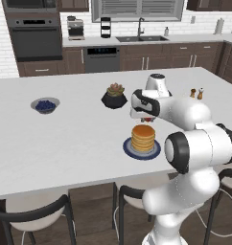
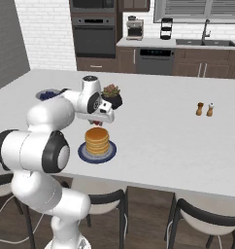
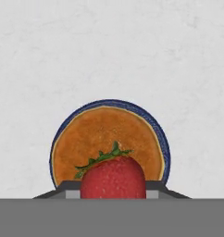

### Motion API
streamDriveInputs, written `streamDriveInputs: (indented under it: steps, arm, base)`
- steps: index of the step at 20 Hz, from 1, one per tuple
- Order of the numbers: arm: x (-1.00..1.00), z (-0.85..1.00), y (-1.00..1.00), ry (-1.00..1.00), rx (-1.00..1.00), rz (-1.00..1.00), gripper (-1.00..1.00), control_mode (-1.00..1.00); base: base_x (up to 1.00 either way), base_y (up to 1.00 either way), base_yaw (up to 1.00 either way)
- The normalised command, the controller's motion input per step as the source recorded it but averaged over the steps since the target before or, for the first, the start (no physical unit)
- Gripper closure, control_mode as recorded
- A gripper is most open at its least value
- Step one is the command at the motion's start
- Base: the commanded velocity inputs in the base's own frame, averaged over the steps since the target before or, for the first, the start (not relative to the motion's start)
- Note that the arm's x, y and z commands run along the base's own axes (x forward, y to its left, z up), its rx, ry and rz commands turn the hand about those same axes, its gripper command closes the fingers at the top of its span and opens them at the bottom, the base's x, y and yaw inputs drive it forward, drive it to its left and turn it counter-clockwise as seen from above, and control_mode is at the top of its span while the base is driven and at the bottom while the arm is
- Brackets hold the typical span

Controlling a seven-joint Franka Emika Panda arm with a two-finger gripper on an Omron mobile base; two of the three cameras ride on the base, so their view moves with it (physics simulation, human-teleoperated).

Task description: Take the strawberry from the fridge and place it on top of the pancake, located on the dining counter.

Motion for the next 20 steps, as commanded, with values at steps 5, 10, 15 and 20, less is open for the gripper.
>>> streamDriveInputs:
  steps: [5, 10, 15, 20]
  arm:
    - [0.00, -0.29, 0.00, -0.03, 0.00, 0.00, 1.00, -1.00]
    - [0.02, -0.36, 0.00, -0.17, 0.00, 0.00, 1.00, -1.00]
    - [0.00, -0.21, 0.00, -0.08, 0.00, 0.00, 1.00, -1.00]
    - [-0.04, -0.05, 0.07, 0.00, 0.00, 0.00, 1.00, -1.00]
  base:
    - [0.00, 0.00, 0.00]
    - [0.00, 0.00, 0.00]
    - [0.00, 0.00, 0.00]
    - [0.00, 0.00, 0.00]
